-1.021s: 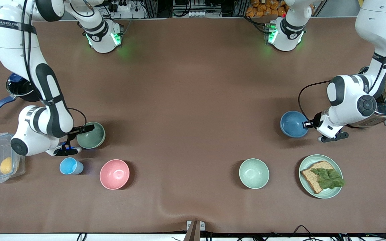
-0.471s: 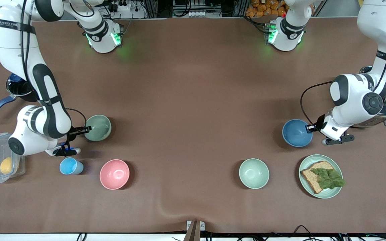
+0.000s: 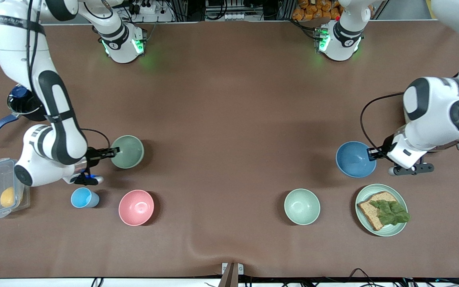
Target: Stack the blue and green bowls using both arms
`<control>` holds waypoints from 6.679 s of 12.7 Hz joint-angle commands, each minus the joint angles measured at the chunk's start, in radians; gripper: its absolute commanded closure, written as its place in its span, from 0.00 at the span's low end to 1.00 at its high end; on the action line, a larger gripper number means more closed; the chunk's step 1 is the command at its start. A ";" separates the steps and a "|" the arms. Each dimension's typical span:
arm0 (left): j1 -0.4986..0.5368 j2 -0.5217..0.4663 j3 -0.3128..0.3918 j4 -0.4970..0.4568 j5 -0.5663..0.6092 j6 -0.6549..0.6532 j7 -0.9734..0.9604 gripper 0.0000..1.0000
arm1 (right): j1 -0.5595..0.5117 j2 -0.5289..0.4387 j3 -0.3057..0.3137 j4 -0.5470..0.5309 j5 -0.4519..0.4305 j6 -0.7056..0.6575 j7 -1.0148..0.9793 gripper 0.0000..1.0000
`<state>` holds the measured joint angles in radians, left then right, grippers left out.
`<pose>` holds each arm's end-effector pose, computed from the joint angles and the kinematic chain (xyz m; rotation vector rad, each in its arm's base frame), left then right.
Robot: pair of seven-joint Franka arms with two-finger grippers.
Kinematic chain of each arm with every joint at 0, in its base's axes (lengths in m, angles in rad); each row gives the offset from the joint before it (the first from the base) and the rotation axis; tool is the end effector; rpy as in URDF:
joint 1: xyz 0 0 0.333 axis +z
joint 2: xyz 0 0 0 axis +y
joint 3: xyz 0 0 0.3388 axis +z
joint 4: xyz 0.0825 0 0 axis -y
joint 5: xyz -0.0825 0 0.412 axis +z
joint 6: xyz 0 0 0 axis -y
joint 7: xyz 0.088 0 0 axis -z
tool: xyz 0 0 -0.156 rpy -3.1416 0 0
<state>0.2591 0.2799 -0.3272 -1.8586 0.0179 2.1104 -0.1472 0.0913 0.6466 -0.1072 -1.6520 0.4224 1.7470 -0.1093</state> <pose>0.6473 -0.0347 0.3345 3.0670 0.1244 -0.0321 0.6339 0.0498 0.1697 -2.6996 0.1285 0.7191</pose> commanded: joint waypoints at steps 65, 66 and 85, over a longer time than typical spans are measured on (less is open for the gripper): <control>-0.684 0.411 0.063 0.427 0.062 0.203 -1.088 0.00 | 0.571 0.242 -0.104 0.250 0.267 0.646 1.257 0.00; -0.654 0.360 0.062 0.427 0.100 0.145 -1.080 0.00 | 0.564 0.235 -0.107 0.248 0.247 0.608 1.237 0.00; -0.242 -0.251 0.191 0.371 0.019 -0.624 -0.009 0.00 | 0.384 -0.399 -0.378 0.090 -0.216 -0.369 0.297 0.00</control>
<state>0.0131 0.0831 -0.1394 -1.4354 0.0671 1.4894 -0.1922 0.4454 0.3528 -0.5002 -1.5018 0.3260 1.3827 0.2019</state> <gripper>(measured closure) 0.000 0.000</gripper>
